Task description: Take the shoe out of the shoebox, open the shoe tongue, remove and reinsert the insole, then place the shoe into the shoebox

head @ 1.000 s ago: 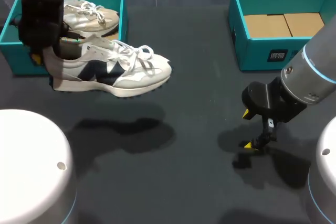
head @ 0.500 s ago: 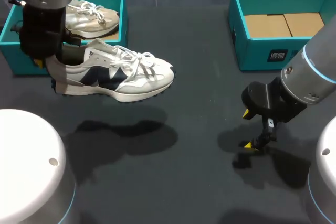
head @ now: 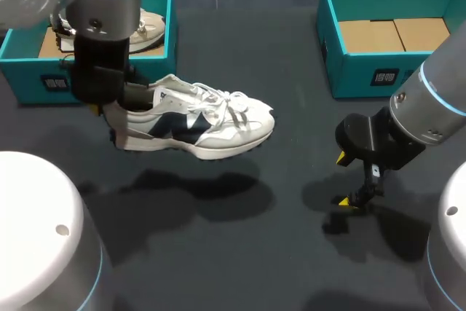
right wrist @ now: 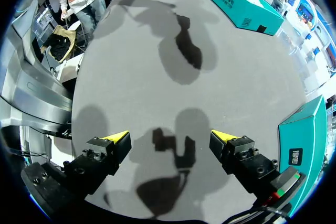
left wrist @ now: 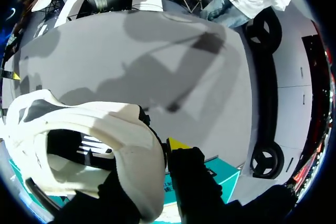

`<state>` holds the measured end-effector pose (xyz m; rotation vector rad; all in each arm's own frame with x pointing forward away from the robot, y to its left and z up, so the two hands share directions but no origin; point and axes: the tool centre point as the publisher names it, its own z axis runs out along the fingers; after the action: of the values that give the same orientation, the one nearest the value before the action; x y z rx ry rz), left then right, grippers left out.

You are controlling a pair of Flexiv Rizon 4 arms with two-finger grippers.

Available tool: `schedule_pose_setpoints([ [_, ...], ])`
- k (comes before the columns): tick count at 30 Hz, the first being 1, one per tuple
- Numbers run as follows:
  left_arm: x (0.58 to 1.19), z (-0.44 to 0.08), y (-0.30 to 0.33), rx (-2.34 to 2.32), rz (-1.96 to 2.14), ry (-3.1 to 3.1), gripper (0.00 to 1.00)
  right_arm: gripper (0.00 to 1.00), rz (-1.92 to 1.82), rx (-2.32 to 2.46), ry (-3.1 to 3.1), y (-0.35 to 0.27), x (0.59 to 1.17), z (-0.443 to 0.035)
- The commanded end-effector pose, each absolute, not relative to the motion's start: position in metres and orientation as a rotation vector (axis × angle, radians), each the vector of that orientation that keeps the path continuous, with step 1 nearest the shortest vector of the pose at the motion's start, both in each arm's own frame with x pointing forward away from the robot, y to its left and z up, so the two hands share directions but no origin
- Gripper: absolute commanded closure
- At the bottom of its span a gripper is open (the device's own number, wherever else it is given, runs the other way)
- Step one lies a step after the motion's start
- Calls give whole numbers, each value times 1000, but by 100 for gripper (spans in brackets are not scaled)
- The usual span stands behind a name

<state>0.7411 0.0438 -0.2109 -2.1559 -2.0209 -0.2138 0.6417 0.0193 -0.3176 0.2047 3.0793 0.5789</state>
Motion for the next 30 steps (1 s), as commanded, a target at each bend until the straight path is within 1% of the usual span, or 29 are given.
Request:
schedule_pose_setpoints([
  [1,740,-226,19,-2140,-239,-2000,100,0,576,206,3076,19,640,-318],
  [12,735,-277,-24,-2149,-213,-1969,100,0,576,206,3076,19,640,-318],
  [19,732,-309,-35,-2151,-219,-1957,100,0,576,206,3076,19,640,-318],
  [30,725,-332,-54,-2182,-287,-1957,100,0,576,206,3076,19,640,-318],
])
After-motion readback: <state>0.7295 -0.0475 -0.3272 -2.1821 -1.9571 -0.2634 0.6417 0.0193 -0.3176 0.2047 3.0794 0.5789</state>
